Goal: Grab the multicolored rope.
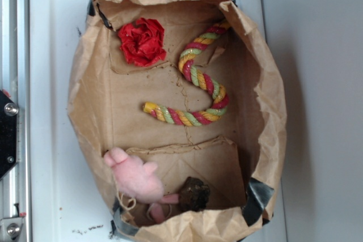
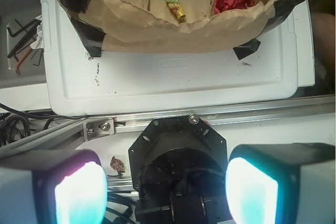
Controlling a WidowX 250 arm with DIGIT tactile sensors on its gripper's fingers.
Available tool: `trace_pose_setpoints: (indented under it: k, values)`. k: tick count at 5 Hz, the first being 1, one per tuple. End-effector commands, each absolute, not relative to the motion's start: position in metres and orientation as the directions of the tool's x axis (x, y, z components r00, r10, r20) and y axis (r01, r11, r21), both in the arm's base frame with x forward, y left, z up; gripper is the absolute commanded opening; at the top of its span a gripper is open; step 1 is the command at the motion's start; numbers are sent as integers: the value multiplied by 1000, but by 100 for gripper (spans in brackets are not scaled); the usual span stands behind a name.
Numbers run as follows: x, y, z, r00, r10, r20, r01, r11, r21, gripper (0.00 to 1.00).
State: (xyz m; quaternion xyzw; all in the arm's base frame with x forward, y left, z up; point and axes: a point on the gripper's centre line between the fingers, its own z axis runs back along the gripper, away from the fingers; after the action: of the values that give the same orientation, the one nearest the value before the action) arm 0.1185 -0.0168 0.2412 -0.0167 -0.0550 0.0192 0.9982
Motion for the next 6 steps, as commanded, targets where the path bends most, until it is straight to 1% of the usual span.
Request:
trace_pose_setpoints:
  k: [1,2,3,4,5,6]
  values:
    - [118,-17,241,993,40,109,-37,999,-35,100]
    - [145,-21,246,989,81,128,-71,995,-76,100]
    - [168,-17,242,979,121,161,-111,991,-74,100]
    - [187,-12,241,969,131,209,-116,990,-81,100]
    - [212,-6,235,958,140,252,-117,988,-104,100]
    - [233,-4,229,950,148,276,-126,987,-98,100]
